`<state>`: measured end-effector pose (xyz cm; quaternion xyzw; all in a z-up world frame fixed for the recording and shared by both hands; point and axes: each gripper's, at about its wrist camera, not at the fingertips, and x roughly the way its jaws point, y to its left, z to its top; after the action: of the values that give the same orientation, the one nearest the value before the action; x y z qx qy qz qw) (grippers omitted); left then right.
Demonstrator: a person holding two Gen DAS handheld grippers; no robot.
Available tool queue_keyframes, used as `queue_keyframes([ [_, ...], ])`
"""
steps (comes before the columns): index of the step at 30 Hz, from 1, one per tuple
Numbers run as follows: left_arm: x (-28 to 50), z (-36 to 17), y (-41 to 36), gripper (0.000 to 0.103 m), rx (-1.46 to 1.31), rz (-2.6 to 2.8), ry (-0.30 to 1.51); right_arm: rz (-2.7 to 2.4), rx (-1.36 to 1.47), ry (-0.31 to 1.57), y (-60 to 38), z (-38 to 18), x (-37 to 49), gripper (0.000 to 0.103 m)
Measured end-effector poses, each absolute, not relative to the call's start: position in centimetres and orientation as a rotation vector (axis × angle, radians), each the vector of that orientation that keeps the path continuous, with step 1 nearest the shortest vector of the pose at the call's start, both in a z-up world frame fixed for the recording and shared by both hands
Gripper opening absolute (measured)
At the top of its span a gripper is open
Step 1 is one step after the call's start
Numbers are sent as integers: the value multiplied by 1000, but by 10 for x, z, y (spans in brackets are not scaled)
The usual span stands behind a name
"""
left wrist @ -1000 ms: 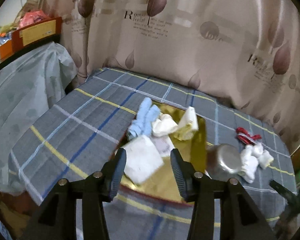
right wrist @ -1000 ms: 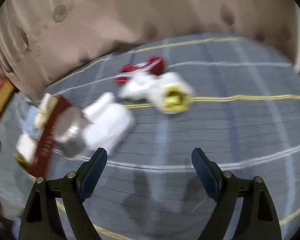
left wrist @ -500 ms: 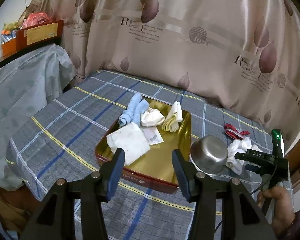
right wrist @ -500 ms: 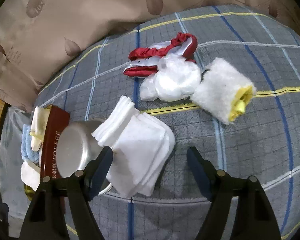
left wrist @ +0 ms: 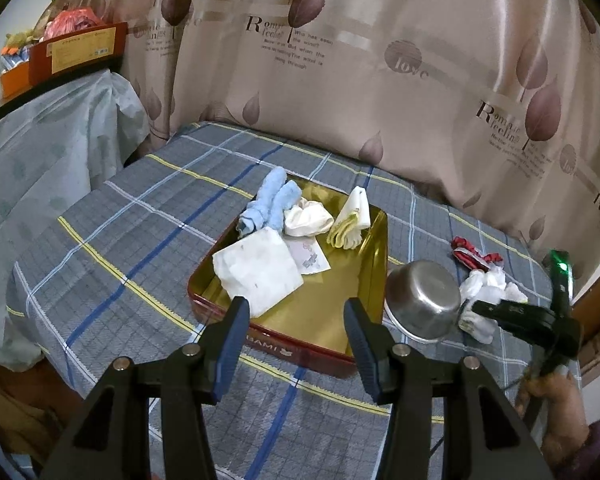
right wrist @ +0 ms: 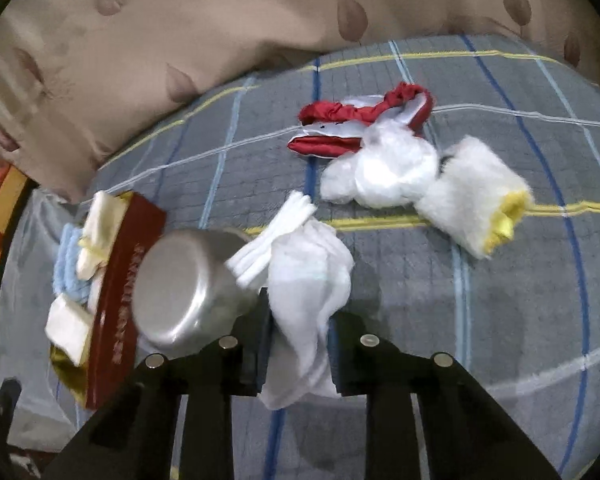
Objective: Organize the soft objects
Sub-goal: 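Carry the white cloth into the tray and open the right tool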
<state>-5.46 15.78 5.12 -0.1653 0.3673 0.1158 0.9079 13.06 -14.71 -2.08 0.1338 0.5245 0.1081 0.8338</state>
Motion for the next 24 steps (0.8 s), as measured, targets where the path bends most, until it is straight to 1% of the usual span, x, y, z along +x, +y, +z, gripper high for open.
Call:
queue_keyframes([
  [7, -56, 52, 162, 50, -349, 273, 748, 335, 356, 1025, -157, 24, 95, 22],
  [10, -57, 51, 165, 50, -357, 280, 752, 410, 340, 996, -132, 46, 95, 22],
  [14, -59, 52, 167, 50, -351, 300, 749, 531, 280, 977, -74, 67, 103, 22],
  [19, -61, 55, 171, 50, -318, 341, 728, 659, 185, 1005, 6, 66, 118, 22],
  [24, -62, 54, 181, 50, -308, 385, 723, 697, 110, 1086, 66, 34, 136, 22],
])
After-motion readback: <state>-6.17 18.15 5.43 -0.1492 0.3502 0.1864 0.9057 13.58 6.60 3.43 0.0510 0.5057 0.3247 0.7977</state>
